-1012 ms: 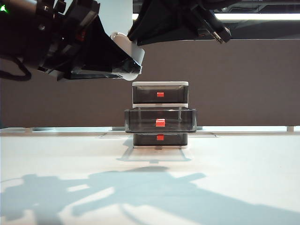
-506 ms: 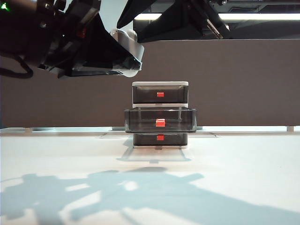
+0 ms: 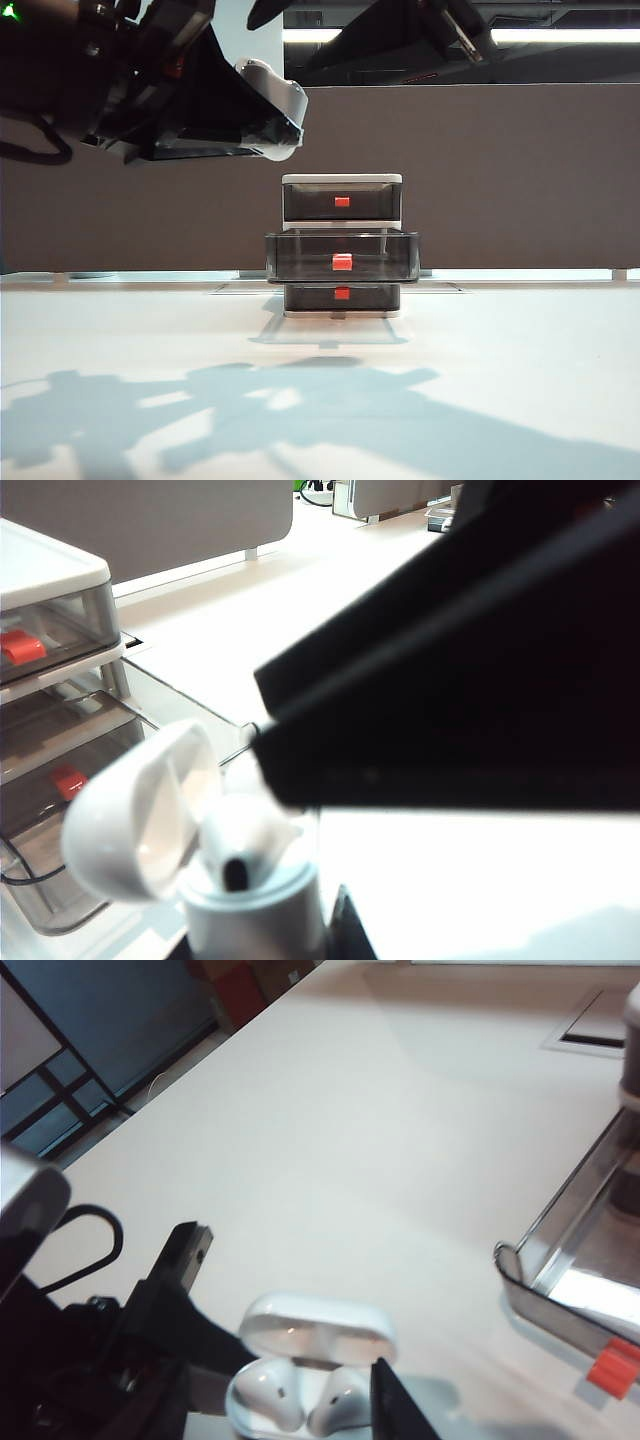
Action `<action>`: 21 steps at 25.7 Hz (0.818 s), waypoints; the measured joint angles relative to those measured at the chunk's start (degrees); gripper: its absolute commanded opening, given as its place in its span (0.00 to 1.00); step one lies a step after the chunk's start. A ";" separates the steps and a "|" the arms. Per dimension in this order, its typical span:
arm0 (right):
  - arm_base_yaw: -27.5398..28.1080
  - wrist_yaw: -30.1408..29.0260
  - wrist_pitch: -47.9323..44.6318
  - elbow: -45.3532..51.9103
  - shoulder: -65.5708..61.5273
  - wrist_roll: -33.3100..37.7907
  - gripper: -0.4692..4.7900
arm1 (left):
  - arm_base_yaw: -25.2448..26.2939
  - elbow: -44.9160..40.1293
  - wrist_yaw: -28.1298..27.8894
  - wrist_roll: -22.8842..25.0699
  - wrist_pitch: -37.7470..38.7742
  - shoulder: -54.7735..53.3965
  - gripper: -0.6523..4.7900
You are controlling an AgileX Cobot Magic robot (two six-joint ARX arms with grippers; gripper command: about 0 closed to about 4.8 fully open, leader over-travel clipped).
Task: Pick up the earphone case on the table, open the lid, insert the wireless earphone on the table into it, close the lid, put the earphone case into the second layer of the drawer, and finally close the drawer.
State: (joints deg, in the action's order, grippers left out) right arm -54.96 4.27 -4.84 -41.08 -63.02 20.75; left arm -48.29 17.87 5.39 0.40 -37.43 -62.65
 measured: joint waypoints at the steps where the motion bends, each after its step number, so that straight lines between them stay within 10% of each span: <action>1: 0.35 0.00 0.11 0.02 0.28 -0.04 0.57 | 0.00 0.00 0.00 0.00 -0.02 0.00 0.24; 5: 1.60 0.07 0.04 0.02 2.01 -1.86 0.55 | -0.02 0.00 0.00 0.00 -0.04 0.00 0.24; 7: 4.50 0.90 0.07 0.02 4.04 -5.35 0.11 | 0.00 0.00 0.00 0.00 -0.07 0.00 0.24; 8: 6.01 1.11 0.24 0.00 4.42 -6.32 0.09 | -0.02 0.00 0.00 0.00 -0.07 0.00 0.24; 12: 14.97 -7.87 3.63 -0.02 4.13 -7.37 0.09 | -0.02 0.00 0.00 0.00 -0.55 0.00 0.24; 16: 25.05 -29.97 4.09 -0.02 0.46 -7.48 0.09 | -0.44 0.00 -0.02 0.24 -1.11 0.00 0.24; 21: 26.25 -37.68 1.31 -0.02 -2.82 -7.45 0.09 | -3.48 0.00 -0.02 3.17 -1.38 0.00 0.24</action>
State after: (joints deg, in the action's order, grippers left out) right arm -28.71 -33.41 -3.53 -41.10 -65.84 13.30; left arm -51.77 17.87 5.37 3.57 -38.81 -62.65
